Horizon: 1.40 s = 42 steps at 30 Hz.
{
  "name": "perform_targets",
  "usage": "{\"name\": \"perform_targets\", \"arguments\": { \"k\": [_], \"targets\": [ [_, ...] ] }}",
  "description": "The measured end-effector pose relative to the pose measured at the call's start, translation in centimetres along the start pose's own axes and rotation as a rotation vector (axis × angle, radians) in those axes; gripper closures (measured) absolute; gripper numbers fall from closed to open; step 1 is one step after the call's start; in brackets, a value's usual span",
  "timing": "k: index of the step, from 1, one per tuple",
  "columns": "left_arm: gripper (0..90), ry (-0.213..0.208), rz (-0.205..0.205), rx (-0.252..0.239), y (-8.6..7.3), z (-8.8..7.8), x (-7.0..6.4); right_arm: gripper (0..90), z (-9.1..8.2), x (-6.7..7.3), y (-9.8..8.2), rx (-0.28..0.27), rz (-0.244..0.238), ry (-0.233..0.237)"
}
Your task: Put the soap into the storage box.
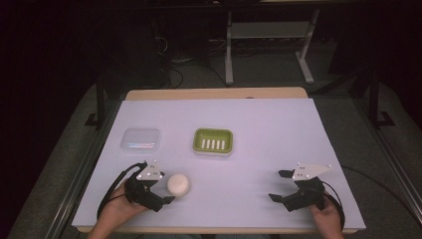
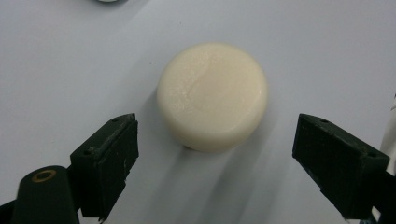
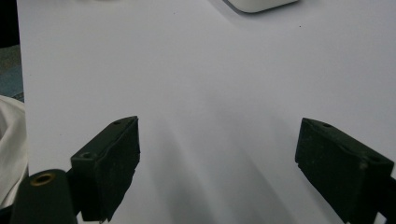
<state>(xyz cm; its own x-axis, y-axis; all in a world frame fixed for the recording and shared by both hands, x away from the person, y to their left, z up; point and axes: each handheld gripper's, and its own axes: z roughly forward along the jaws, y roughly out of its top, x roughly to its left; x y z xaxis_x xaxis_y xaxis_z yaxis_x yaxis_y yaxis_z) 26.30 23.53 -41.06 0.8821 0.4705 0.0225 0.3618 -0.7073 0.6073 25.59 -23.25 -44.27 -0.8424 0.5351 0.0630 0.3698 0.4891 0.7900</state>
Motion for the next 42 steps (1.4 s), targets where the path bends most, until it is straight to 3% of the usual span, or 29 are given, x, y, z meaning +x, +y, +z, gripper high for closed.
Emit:
{"name": "perform_targets", "arguments": {
  "k": [21,42],
  "targets": [
    [13.9,0.000,0.030,0.019,1.3,0.9,-0.1,13.1,0.0,0.1,0.1,-0.003,-0.008,0.002],
    [13.9,-0.010,0.062,0.080,2.3,2.9,0.0,13.1,0.0,0.2,0.1,-0.006,-0.005,0.006]
  ]
}}
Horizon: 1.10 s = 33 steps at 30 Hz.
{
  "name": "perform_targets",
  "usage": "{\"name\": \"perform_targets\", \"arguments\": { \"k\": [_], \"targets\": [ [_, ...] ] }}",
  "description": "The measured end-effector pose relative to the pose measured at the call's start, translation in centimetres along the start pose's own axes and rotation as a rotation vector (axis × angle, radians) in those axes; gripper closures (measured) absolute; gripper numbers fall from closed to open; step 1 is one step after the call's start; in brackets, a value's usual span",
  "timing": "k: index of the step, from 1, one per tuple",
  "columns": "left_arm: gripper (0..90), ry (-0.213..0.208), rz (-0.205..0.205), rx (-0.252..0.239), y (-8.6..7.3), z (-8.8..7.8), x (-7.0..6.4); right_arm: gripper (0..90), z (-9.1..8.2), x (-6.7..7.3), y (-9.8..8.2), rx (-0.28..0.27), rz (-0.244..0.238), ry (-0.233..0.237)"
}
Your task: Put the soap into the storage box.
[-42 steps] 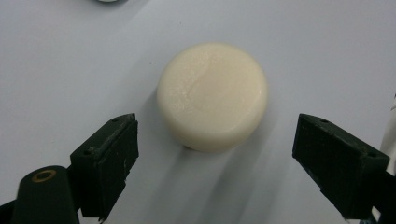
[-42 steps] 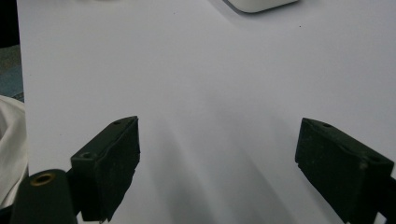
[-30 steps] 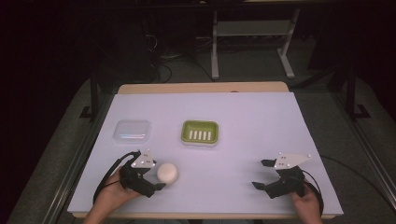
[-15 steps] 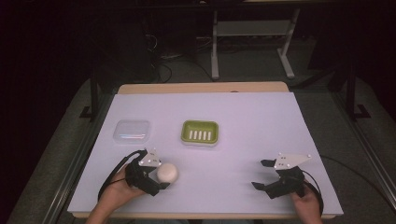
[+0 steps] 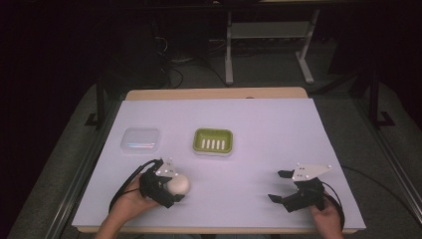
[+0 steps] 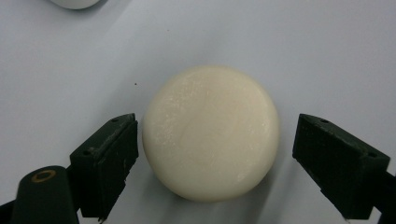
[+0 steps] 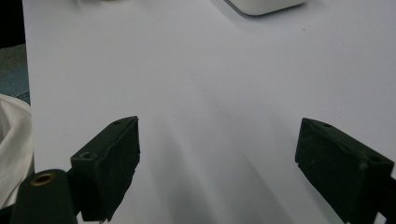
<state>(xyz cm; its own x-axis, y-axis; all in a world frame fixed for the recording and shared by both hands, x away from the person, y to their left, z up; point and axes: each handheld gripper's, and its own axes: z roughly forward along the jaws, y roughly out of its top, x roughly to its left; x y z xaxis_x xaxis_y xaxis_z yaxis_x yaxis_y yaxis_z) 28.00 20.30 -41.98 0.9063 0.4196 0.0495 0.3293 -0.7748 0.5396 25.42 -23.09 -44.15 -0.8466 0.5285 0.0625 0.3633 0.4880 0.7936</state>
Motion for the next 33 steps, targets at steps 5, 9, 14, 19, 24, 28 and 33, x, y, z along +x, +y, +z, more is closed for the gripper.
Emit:
{"name": "perform_targets", "arguments": {
  "k": [5,9,14,19,24,28,33],
  "targets": [
    [13.9,0.001,0.006,0.021,0.2,0.5,0.1,13.1,0.0,0.0,0.0,0.000,-0.001,0.000],
    [14.0,0.003,0.002,0.033,0.3,0.8,0.1,13.1,0.0,0.0,0.0,0.000,-0.003,0.000],
    [14.2,0.001,0.004,0.046,0.3,1.0,0.2,13.1,0.0,0.0,0.0,-0.003,-0.001,-0.001],
    [15.0,-0.002,-0.010,0.056,0.2,1.3,0.3,13.1,0.0,0.1,0.0,-0.002,-0.002,0.000],
    [18.7,-0.003,-0.002,0.066,0.3,1.5,0.2,13.1,0.0,0.1,0.0,-0.001,0.001,0.000],
    [22.1,-0.008,-0.003,0.065,0.4,1.5,0.2,13.1,0.0,0.1,0.0,-0.003,-0.001,-0.001],
    [23.6,-0.008,0.000,0.071,0.5,1.5,0.3,13.1,0.0,0.1,0.0,-0.005,0.002,-0.002]
  ]
}}
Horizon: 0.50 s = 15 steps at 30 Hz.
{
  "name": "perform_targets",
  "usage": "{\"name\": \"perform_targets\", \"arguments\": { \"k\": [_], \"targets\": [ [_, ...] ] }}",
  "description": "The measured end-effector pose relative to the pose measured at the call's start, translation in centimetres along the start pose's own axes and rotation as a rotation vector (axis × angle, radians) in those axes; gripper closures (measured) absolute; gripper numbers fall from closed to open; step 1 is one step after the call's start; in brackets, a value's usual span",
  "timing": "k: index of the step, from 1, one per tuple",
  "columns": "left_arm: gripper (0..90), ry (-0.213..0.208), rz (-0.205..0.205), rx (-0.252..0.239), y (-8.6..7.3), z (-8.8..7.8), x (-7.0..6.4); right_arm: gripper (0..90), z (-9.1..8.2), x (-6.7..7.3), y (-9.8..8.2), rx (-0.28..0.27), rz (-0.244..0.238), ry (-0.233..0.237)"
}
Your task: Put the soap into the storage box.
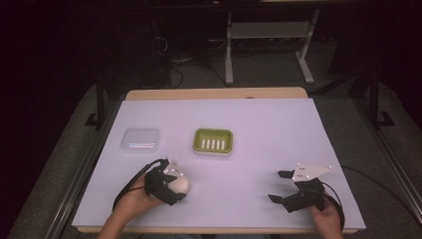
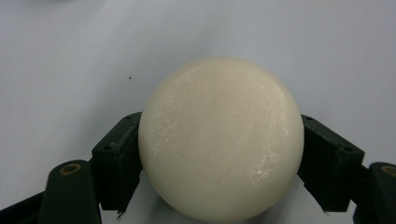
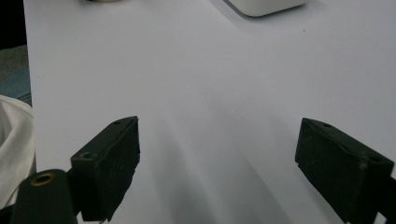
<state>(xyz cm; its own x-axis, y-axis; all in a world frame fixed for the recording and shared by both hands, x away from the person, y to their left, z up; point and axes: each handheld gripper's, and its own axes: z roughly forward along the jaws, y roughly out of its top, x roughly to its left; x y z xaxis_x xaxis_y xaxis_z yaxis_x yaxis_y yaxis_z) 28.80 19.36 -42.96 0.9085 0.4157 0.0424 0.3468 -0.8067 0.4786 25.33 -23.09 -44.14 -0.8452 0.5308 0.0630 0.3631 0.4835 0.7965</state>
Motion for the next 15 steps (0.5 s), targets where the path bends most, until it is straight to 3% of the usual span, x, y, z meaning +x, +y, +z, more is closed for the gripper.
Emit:
{"name": "perform_targets", "arguments": {
  "k": [15],
  "targets": [
    [24.7,-0.030,-0.017,-0.022,-0.04,-0.15,0.07,13.1,-0.15,-0.13,-0.01,-0.011,0.003,0.000]
  ]
}}
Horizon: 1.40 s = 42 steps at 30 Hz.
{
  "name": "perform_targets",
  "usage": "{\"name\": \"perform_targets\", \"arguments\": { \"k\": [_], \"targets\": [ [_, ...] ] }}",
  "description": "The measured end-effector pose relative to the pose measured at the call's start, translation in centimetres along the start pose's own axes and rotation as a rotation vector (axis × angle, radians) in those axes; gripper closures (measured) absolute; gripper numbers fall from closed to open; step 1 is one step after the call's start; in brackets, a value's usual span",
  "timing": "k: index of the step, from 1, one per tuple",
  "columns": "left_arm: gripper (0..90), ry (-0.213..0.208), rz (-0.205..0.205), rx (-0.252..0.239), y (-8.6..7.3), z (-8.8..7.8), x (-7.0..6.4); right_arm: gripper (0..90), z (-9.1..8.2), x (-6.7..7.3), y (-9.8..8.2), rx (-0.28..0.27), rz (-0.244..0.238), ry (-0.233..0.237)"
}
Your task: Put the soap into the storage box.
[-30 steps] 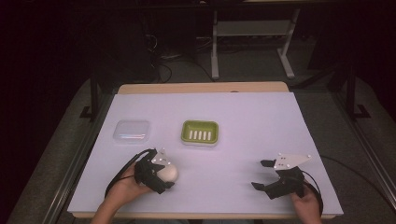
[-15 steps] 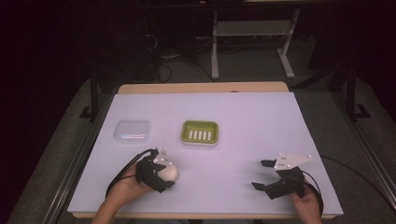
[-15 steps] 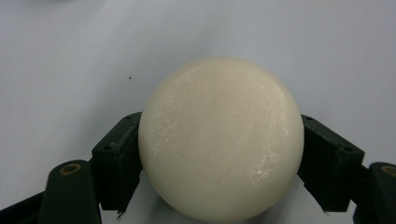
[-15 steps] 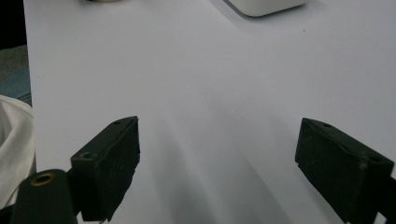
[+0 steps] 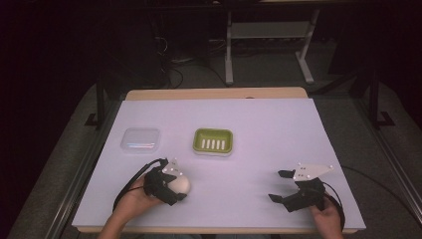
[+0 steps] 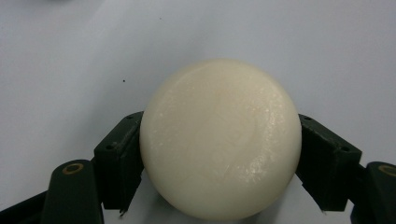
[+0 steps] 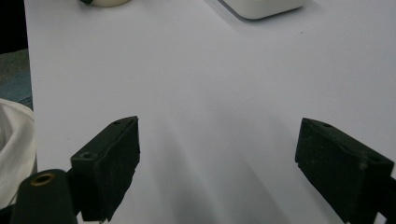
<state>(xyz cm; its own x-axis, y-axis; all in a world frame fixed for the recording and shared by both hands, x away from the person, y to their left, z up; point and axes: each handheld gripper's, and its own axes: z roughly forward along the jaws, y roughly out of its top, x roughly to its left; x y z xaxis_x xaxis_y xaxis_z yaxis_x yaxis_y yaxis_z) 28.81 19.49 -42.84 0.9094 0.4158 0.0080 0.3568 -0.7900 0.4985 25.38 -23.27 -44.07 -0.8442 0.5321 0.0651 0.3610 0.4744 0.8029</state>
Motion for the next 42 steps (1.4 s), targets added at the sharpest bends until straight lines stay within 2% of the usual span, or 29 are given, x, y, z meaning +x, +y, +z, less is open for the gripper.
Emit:
{"name": "perform_targets", "arguments": {
  "k": [3,7,10,17,18,19,21,24,25,27,29,33,36,38,40,41,42],
  "targets": [
    [24.7,-0.012,-0.011,-0.003,0.0,-0.1,0.0,13.1,0.0,0.0,0.0,-0.003,0.003,0.001],
    [24.8,-0.016,-0.006,-0.012,0.1,-0.1,0.0,13.1,0.0,0.0,0.0,-0.004,0.007,0.000],
    [24.7,-0.025,-0.024,-0.025,0.1,-0.1,0.0,13.1,0.0,-0.1,0.0,-0.010,0.011,0.001],
    [24.8,-0.035,-0.022,-0.035,0.4,-0.1,0.3,13.1,-0.2,-0.3,-0.1,-0.016,0.022,-0.003],
    [24.8,-0.037,-0.038,-0.046,0.4,-0.2,0.3,13.1,-0.2,-0.3,-0.1,-0.017,0.020,-0.005],
    [24.8,-0.038,-0.029,-0.042,0.5,-0.2,0.4,13.1,-0.2,-0.3,-0.1,-0.018,0.023,-0.004],
    [24.8,-0.042,-0.045,-0.059,0.5,-0.3,0.4,13.1,-0.2,-0.4,-0.1,-0.018,0.021,-0.004],
    [24.8,-0.037,-0.023,-0.050,0.8,-0.7,0.8,13.1,-0.2,-0.4,-0.2,-0.018,0.026,-0.004],
    [24.8,-0.039,-0.046,-0.071,0.8,-0.6,0.7,13.1,-0.2,-0.4,-0.1,-0.017,0.026,-0.003],
    [24.8,-0.041,-0.039,-0.066,0.9,-0.8,0.8,13.0,-0.2,-0.4,-0.1,-0.017,0.027,-0.003],
    [24.8,-0.037,-0.050,-0.075,1.0,-0.8,0.9,13.1,-0.3,-0.4,-0.1,-0.020,0.024,-0.005],
    [24.8,-0.034,-0.044,-0.071,1.2,-1.0,1.0,13.1,-0.4,-0.5,-0.3,-0.022,0.032,-0.009],
    [24.8,-0.027,-0.022,-0.063,1.7,-1.2,1.0,13.1,-0.5,-0.6,-0.2,-0.027,0.032,-0.010],
    [24.8,-0.028,-0.031,-0.072,1.9,-1.2,1.0,13.1,-0.5,-0.6,-0.2,-0.027,0.032,-0.011],
    [24.8,-0.021,-0.012,-0.066,2.3,-1.4,1.1,13.1,-0.5,-0.6,-0.2,-0.026,0.032,-0.010],
    [24.8,-0.026,-0.029,-0.076,2.3,-1.3,1.0,13.1,-0.5,-0.6,-0.2,-0.026,0.030,-0.012],
    [24.8,-0.024,-0.012,-0.066,2.5,-1.4,1.2,13.1,-0.5,-0.6,-0.2,-0.026,0.030,-0.012]
  ]
}}
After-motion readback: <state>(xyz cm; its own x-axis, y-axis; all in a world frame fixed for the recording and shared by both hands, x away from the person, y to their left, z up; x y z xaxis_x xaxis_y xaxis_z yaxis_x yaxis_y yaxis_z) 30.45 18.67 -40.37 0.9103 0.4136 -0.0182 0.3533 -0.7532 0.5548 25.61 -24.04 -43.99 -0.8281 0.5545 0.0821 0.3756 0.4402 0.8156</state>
